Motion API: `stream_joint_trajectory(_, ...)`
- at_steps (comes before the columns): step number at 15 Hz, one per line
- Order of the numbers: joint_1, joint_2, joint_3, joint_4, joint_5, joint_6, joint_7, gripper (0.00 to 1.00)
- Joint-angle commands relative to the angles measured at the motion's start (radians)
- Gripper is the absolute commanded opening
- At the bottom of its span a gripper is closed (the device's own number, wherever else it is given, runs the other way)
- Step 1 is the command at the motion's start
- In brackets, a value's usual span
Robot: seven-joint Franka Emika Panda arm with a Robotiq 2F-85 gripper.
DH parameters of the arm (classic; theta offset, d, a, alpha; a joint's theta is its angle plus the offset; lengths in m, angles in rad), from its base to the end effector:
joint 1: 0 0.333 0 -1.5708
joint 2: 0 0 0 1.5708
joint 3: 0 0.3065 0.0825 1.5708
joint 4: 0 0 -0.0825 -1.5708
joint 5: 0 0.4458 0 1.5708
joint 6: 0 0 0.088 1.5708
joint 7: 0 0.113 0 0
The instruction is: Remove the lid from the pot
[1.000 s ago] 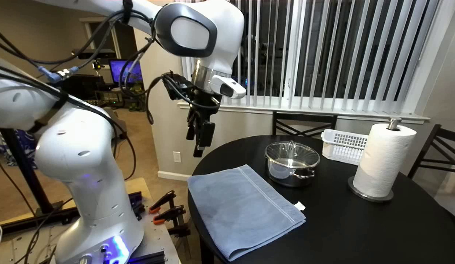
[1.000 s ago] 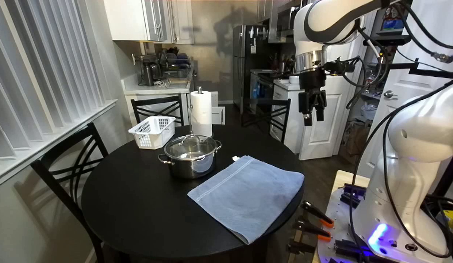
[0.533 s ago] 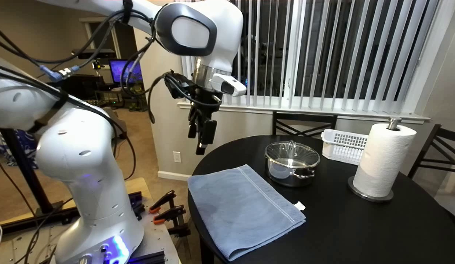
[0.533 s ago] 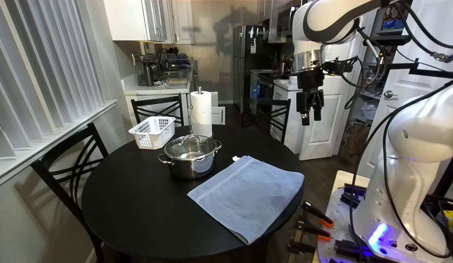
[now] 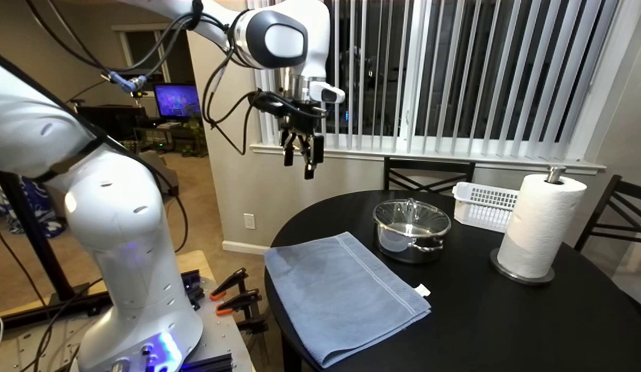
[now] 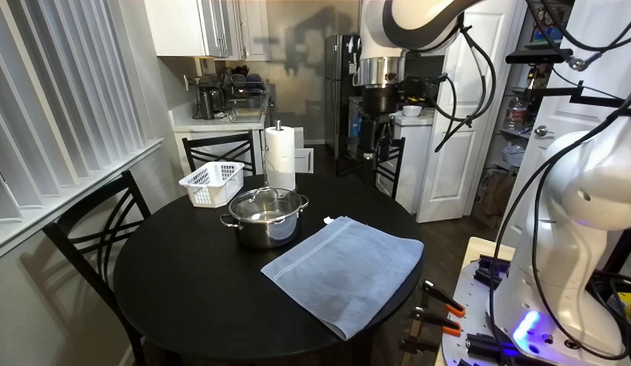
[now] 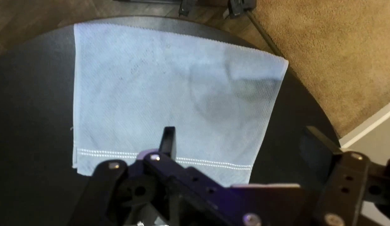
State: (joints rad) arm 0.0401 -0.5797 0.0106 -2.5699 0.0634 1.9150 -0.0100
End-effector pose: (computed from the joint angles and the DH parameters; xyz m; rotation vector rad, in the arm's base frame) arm 0.4204 0.0259 0.4092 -3.0873 -0.0542 0.1176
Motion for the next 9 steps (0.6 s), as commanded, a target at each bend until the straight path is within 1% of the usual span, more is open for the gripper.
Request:
stream_joint_trajectory(1, 0.020, 0.163, 0.031, 0.111, -0.031, 0.108, -0.027, 1.00)
stream_joint_trajectory(4, 0.013, 0.314, 0.034, 0.224, -0.043, 0.173, -0.008, 1.00)
stream_joint_trajectory(9, 0.011, 0.497, 0.038, 0.375, -0.084, 0.182, 0.009, 1.00)
